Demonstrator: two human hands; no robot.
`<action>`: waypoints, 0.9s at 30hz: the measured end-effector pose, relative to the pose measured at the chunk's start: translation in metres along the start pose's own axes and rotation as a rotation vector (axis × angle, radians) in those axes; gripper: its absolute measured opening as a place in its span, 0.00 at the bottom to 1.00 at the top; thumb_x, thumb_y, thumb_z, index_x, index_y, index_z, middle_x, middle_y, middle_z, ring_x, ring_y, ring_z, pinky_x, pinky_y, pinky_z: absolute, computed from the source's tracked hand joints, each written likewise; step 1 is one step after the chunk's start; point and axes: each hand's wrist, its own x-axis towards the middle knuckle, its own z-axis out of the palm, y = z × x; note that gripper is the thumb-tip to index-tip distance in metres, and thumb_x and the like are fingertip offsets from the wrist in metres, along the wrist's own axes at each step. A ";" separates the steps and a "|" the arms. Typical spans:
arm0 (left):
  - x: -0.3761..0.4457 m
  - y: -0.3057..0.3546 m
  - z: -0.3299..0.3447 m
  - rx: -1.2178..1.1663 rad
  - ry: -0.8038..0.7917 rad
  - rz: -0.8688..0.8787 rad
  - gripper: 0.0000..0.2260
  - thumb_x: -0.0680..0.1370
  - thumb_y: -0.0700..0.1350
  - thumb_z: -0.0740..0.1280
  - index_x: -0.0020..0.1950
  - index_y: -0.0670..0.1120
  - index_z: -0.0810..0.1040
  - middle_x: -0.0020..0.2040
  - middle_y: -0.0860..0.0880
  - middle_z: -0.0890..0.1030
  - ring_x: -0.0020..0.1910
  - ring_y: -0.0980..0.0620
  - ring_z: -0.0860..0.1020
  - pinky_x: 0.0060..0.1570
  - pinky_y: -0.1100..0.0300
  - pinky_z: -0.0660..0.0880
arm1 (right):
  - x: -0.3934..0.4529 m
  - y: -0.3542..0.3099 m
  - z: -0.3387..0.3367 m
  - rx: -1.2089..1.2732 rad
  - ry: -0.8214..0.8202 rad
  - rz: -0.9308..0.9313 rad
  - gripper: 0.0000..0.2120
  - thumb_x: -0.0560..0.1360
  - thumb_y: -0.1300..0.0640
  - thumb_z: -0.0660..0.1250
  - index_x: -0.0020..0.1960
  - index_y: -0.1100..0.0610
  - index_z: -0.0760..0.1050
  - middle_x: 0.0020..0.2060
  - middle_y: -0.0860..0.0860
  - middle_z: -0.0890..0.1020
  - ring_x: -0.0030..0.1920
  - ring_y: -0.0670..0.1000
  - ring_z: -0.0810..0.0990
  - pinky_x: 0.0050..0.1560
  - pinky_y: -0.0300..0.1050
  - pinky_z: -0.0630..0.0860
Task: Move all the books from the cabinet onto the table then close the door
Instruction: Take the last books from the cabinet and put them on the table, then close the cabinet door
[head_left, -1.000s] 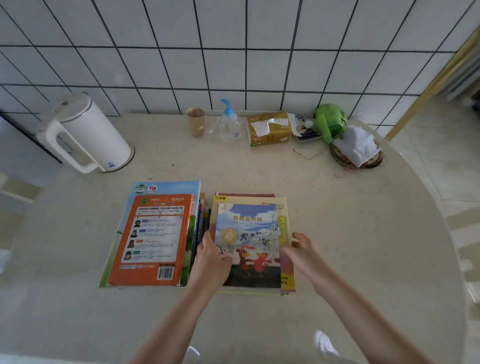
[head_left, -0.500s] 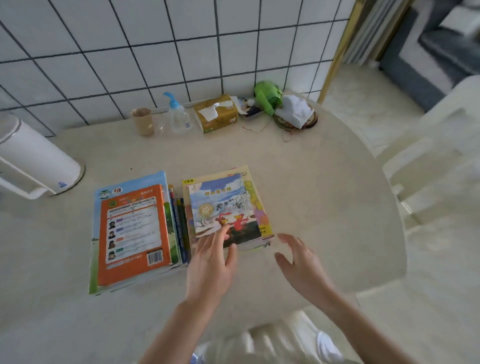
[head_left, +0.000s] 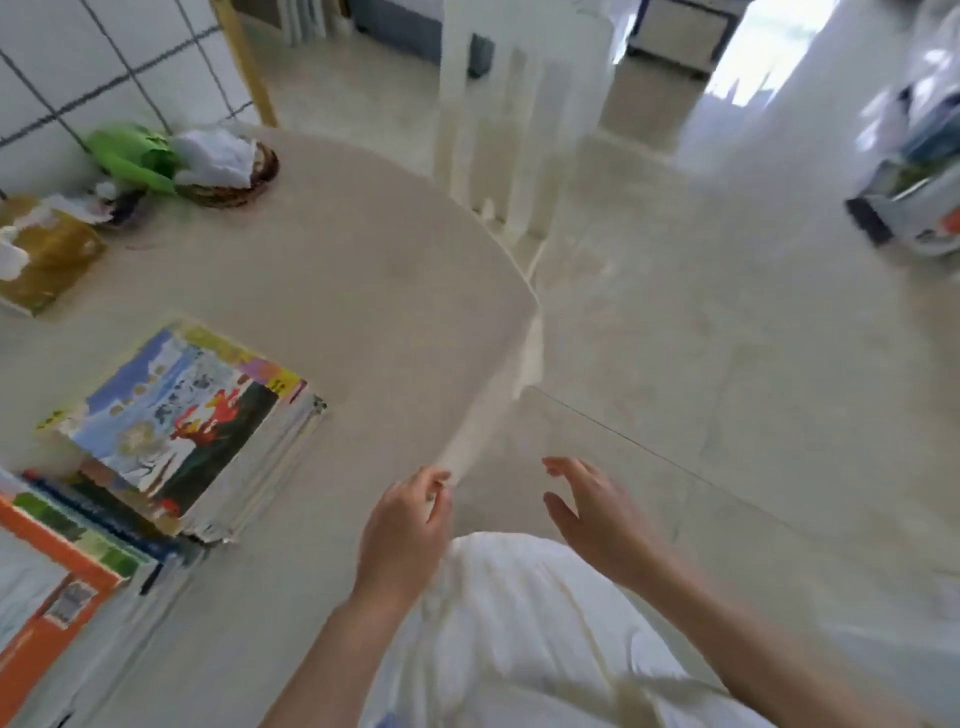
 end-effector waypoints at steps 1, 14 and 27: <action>0.001 0.012 0.011 0.007 -0.054 0.046 0.08 0.79 0.46 0.64 0.56 0.50 0.80 0.47 0.51 0.84 0.47 0.48 0.81 0.47 0.55 0.76 | -0.015 0.016 -0.005 0.004 0.030 0.047 0.19 0.80 0.53 0.59 0.70 0.53 0.66 0.65 0.49 0.74 0.66 0.51 0.71 0.63 0.41 0.65; -0.026 0.183 0.164 0.105 -0.428 0.443 0.07 0.78 0.45 0.66 0.55 0.48 0.81 0.38 0.53 0.81 0.37 0.53 0.80 0.43 0.57 0.77 | -0.184 0.188 -0.063 0.193 0.332 0.525 0.21 0.77 0.56 0.63 0.69 0.57 0.68 0.60 0.51 0.78 0.61 0.52 0.75 0.62 0.42 0.67; -0.127 0.370 0.388 0.023 -0.660 0.611 0.06 0.79 0.48 0.65 0.54 0.52 0.80 0.41 0.54 0.84 0.42 0.57 0.81 0.45 0.59 0.77 | -0.356 0.392 -0.160 0.221 0.516 0.770 0.20 0.78 0.54 0.62 0.69 0.56 0.67 0.60 0.49 0.76 0.62 0.52 0.72 0.62 0.45 0.69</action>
